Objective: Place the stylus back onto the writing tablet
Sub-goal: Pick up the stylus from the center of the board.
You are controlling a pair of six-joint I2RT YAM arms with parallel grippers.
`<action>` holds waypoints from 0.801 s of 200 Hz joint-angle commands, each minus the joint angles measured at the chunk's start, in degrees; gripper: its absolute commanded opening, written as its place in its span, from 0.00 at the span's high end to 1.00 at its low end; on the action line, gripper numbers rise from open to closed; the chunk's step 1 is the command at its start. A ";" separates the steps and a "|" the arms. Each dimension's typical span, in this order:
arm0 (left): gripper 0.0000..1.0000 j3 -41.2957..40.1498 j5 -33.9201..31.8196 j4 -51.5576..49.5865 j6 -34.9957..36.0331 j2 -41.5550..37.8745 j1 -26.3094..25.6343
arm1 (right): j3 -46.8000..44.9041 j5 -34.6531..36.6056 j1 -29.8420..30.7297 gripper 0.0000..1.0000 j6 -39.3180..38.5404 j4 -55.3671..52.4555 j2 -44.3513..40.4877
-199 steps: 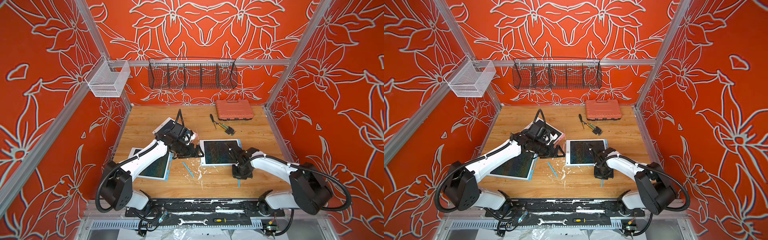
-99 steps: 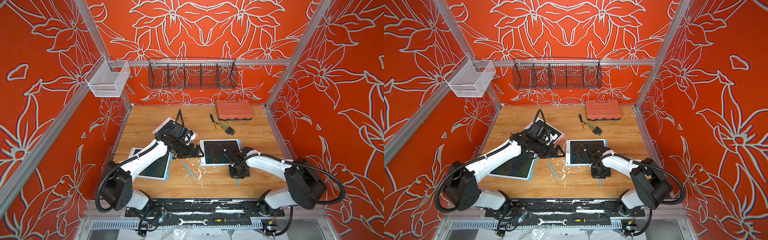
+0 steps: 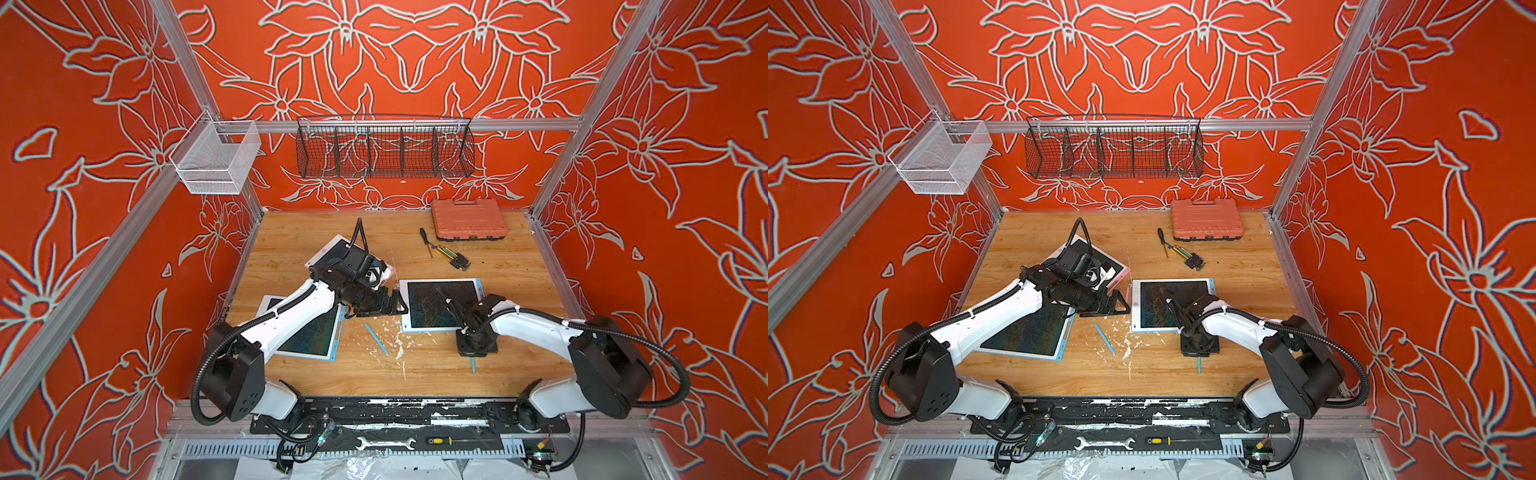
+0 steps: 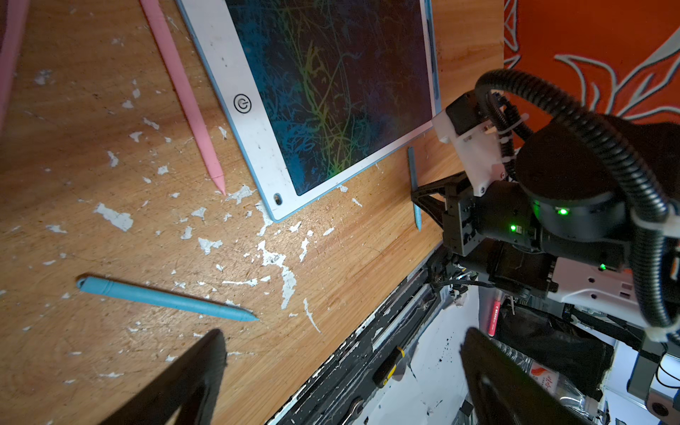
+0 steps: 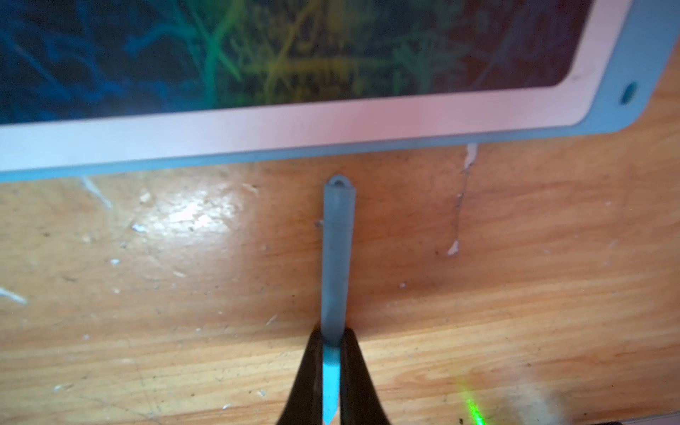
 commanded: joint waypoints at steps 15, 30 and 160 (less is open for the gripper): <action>0.03 -0.36 0.71 0.56 -0.12 -0.17 0.34 | 0.41 -2.85 0.75 0.94 1.31 8.96 2.57; 0.03 -0.55 0.67 0.53 -0.15 -0.34 0.34 | 0.59 -2.76 0.76 0.89 1.54 8.66 2.99; 0.03 -1.43 0.59 0.70 -0.62 -1.48 0.35 | 0.50 -1.73 0.77 0.80 3.85 7.93 5.02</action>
